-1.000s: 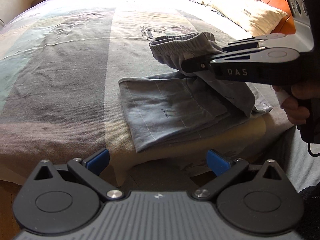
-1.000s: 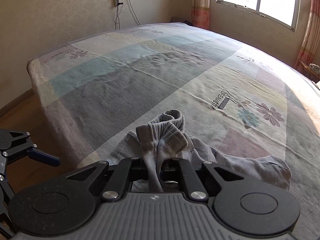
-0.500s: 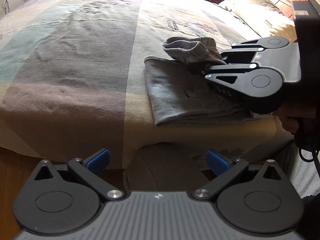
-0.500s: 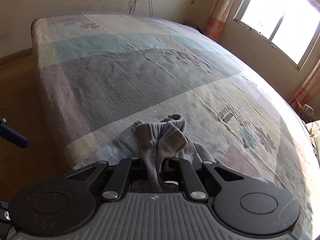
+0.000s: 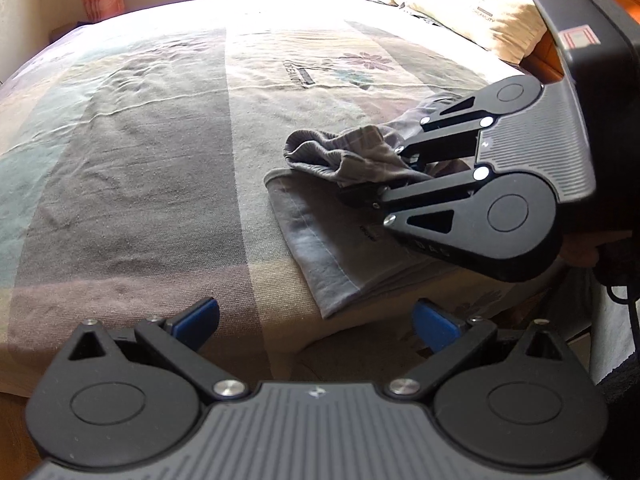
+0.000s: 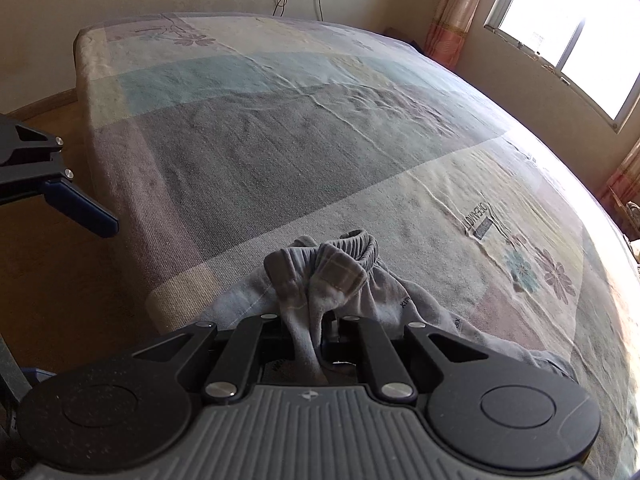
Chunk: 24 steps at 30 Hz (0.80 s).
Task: Fold clothes
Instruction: 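Lower the waistband onto the folded legs with the right gripper, then open the right gripper and release the waistband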
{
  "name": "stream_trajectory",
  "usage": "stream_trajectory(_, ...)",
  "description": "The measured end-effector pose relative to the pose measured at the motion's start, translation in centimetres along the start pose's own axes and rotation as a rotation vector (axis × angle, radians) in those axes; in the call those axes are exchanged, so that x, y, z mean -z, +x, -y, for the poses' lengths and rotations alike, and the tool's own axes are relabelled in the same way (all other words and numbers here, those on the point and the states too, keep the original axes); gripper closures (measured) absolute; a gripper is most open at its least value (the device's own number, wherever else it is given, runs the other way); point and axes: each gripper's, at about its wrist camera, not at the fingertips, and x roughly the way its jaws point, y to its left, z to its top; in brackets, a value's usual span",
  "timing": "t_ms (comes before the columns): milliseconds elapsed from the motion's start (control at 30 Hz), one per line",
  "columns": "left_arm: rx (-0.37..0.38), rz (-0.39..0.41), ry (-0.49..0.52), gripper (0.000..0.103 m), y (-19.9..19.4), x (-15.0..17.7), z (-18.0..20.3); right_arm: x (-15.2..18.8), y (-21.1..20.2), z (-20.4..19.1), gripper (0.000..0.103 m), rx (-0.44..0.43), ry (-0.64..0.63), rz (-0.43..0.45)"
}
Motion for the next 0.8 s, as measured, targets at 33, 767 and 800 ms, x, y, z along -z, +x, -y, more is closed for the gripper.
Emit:
stream_trajectory(33, 0.003, -0.001, 0.003, 0.001, 0.1, -0.1, 0.0, 0.0, 0.2, 0.0, 0.086, -0.016, 0.002, -0.007)
stream_trajectory(767, 0.021, -0.009, 0.018, 0.001, 1.1, -0.9, 0.0, 0.4, -0.5, 1.3, 0.086, -0.155, 0.039, -0.006)
stream_trajectory(800, 0.020, -0.011, 0.016, 0.001, 1.1, -0.8, 0.0, 0.5, -0.3, 1.3, 0.086, -0.159, 0.044, -0.012)
